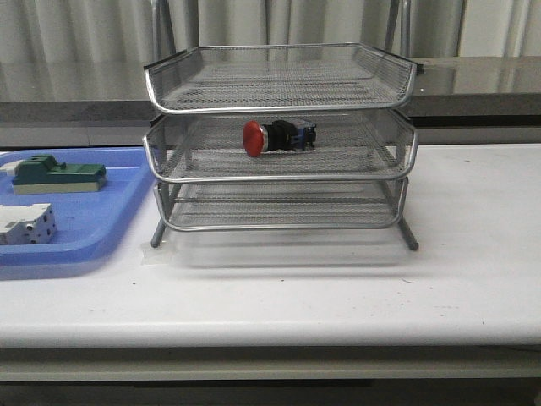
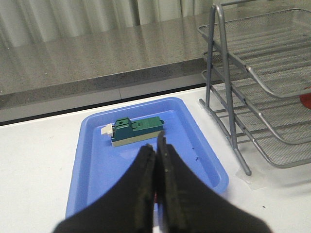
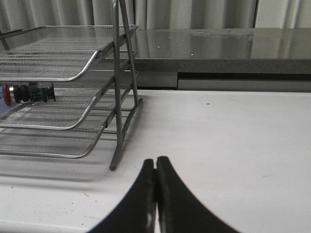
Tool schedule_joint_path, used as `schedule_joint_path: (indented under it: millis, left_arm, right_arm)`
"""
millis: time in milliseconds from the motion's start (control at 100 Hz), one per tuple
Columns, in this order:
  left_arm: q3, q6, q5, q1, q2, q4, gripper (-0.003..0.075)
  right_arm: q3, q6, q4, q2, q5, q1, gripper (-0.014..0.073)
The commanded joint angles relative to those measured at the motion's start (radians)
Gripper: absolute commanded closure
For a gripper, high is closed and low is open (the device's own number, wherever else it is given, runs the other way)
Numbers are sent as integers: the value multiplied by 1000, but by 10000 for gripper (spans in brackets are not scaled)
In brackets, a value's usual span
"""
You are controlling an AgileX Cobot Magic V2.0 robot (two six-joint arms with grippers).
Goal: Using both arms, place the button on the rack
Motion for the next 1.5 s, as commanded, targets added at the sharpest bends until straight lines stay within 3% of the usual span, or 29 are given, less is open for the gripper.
schedule_joint_path:
  millis: [0,410,500,650,720,920,1300,1490]
  left_arm:
    - [-29,-12,-81,1,8,-12,740]
    - [-29,-47,-113,1,8,-14,740]
    - [-29,-193,-117,1,8,56,740]
    - [-19,-594,-123,1,8,370,740]
    - [-10,-692,-123,1,8,436,740]
    - [65,-694,-162,1,-52,445,740]
    - [272,-682,-184,1,-386,448,740]
    - [330,-682,-200,1,-379,428,740]
  right_arm:
    - [-18,-7,-3,-20,-85,-6,654]
    - [-18,-7,-3,-20,-85,-6,654]
    - [-18,-7,-3,-20,-85,-6,654]
    - [-18,-7,-3,-20,-85,-6,654]
    - [-18,-7,-3,-20,-85,-6,654]
    - [-18,-7,-3,-20,-85,-6,654]
    - [-18,-7,-3,-20,-85,-6,654]
    - [-18,-7,-3,-20,-85,-6,654]
